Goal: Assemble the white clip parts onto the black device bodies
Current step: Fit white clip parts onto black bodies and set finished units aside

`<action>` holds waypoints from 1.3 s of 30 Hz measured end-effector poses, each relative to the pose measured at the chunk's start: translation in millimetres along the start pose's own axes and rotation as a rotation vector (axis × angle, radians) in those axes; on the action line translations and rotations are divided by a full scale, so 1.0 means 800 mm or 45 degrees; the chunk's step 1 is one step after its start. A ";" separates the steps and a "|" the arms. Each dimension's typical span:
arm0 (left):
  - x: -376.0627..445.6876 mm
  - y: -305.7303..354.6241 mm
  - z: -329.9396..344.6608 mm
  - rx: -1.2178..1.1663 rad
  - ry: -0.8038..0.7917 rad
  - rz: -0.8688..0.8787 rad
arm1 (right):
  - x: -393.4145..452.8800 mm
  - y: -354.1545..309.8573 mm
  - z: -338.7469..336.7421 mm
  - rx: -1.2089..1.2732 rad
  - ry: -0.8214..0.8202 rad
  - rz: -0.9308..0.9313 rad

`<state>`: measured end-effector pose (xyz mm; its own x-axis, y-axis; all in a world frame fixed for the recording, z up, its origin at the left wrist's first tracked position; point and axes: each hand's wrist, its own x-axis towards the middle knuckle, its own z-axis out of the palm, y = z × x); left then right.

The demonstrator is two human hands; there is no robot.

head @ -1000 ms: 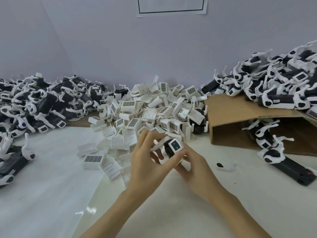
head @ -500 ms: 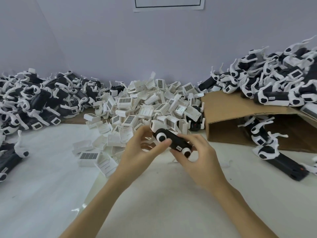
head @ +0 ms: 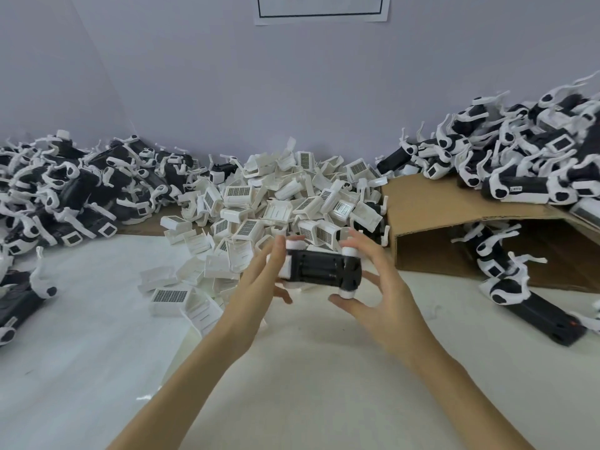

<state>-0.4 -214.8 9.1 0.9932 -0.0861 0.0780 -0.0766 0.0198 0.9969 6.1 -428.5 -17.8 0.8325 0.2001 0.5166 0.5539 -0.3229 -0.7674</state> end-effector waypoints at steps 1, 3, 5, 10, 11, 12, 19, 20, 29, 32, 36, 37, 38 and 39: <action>0.002 -0.002 0.000 -0.081 -0.023 0.001 | 0.000 0.000 0.002 -0.104 0.011 -0.085; 0.006 -0.004 -0.003 -0.211 -0.044 -0.020 | 0.000 0.000 0.006 -0.197 0.056 -0.154; 0.010 -0.009 -0.005 -0.248 -0.013 0.007 | -0.002 -0.002 0.010 -0.061 0.073 -0.028; 0.013 -0.020 -0.004 -0.035 0.097 0.185 | 0.001 -0.017 0.018 0.731 0.044 0.704; 0.012 -0.022 -0.004 -0.004 0.097 0.214 | 0.001 -0.017 0.019 0.760 0.058 0.728; 0.012 -0.023 -0.004 0.022 0.084 0.238 | 0.001 -0.017 0.020 0.757 0.075 0.720; 0.009 -0.024 -0.003 0.110 0.105 0.266 | 0.000 -0.024 0.022 0.725 0.179 0.649; 0.009 -0.024 -0.003 0.104 0.113 0.267 | 0.001 -0.026 0.022 0.715 0.177 0.648; 0.004 -0.019 0.003 0.107 0.096 0.277 | 0.003 -0.039 0.019 0.951 0.075 0.977; -0.002 -0.020 0.006 0.393 0.016 0.439 | 0.003 -0.040 0.009 1.278 -0.057 1.221; -0.003 -0.025 0.015 0.431 0.078 0.440 | 0.003 -0.031 0.006 1.297 -0.111 1.265; -0.003 -0.025 0.015 0.403 0.084 0.416 | 0.003 -0.029 0.007 1.283 -0.103 1.271; -0.003 -0.025 0.014 0.380 0.083 0.397 | 0.002 -0.027 0.009 1.272 -0.096 1.277; -0.003 -0.025 0.012 0.368 0.080 0.386 | 0.002 -0.025 0.010 1.269 -0.089 1.283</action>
<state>-1.9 -224.9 -11.1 0.9246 -0.0582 0.3766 -0.3789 -0.2463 0.8921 -3.5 -414.5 -4.7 0.8534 0.3332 -0.4008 -0.5148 0.4189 -0.7480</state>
